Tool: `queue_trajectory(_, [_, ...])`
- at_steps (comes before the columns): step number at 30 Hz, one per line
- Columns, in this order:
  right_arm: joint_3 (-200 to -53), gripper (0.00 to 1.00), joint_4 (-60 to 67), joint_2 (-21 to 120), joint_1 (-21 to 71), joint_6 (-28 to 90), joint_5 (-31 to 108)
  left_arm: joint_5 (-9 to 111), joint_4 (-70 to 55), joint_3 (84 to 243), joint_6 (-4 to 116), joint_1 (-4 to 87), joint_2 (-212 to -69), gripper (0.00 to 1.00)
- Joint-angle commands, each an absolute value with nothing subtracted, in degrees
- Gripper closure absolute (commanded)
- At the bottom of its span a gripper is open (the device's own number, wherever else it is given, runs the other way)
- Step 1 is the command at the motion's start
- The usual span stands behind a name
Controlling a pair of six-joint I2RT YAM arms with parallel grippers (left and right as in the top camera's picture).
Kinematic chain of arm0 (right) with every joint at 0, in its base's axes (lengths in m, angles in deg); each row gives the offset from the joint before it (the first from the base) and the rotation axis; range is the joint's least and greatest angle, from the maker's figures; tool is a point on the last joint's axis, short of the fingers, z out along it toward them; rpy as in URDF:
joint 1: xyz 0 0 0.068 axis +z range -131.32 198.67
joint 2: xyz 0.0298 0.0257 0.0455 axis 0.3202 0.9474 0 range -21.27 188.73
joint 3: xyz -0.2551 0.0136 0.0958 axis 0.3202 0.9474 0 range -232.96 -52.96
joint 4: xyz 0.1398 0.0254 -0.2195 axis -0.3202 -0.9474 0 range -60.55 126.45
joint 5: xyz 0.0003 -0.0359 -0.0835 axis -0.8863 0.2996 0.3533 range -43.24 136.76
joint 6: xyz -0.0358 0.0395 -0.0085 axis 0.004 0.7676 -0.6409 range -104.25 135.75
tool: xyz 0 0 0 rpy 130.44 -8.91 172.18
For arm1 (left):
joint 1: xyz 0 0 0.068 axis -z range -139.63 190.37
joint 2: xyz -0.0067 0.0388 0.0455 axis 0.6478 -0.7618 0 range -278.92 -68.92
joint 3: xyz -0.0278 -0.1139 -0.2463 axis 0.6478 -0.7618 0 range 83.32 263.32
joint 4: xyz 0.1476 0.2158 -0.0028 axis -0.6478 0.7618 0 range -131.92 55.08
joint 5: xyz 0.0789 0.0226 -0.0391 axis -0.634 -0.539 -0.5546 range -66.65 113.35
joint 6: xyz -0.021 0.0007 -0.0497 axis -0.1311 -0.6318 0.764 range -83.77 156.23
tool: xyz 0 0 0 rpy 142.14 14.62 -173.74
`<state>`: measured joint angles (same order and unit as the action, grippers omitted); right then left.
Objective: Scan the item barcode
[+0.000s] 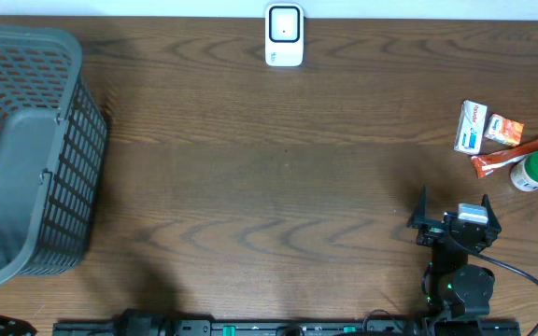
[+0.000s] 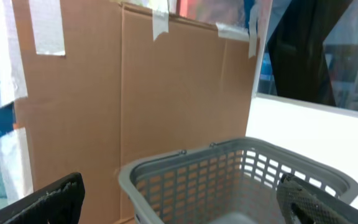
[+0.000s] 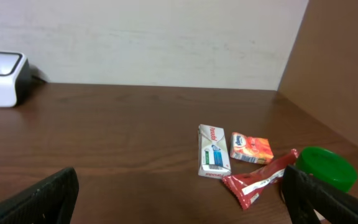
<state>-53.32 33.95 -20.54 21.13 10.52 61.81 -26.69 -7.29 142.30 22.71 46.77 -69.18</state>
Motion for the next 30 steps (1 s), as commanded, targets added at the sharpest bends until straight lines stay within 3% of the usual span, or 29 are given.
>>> queue_trajectory(1, [-53.28, 0.01, 33.80, -20.89, 21.57, 8.18, 62.77, -26.54, -1.72, 142.23, 39.70, 46.44, -69.09, 0.02])
queue_trajectory(5, [-53.28, 0.01, 33.80, -20.89, 21.55, 8.18, 62.77, -19.06, 5.17, 142.23, 58.91, 46.44, -69.09, 0.02])
queue_trajectory(8, [-53.28, 0.01, 33.80, -20.89, 21.55, 8.18, 62.77, -10.58, 8.77, 142.23, 66.73, 46.44, -69.09, 0.02])
queue_trajectory(12, [-53.28, 0.01, 33.80, -20.89, 21.55, 8.18, 62.77, -1.42, 11.40, 142.23, 70.82, 46.44, -69.09, 0.02])
queue_trajectory(17, [-53.28, 0.01, 33.80, -20.89, 21.55, 8.18, 62.77, -2.78, 11.48, 140.68, 70.73, 46.44, -69.09, 0.02])
queue_trajectory(23, [-53.28, 0.01, 33.80, -20.89, 21.55, 8.18, 62.77, -1.42, 1.45, 129.40, 70.84, 46.44, -69.09, 0.02])
queue_trajectory(30, [-53.28, 0.01, 33.80, -20.89, 21.55, 8.18, 62.77, 5.13, -21.98, 111.98, 68.53, 46.44, -69.11, 0.02])
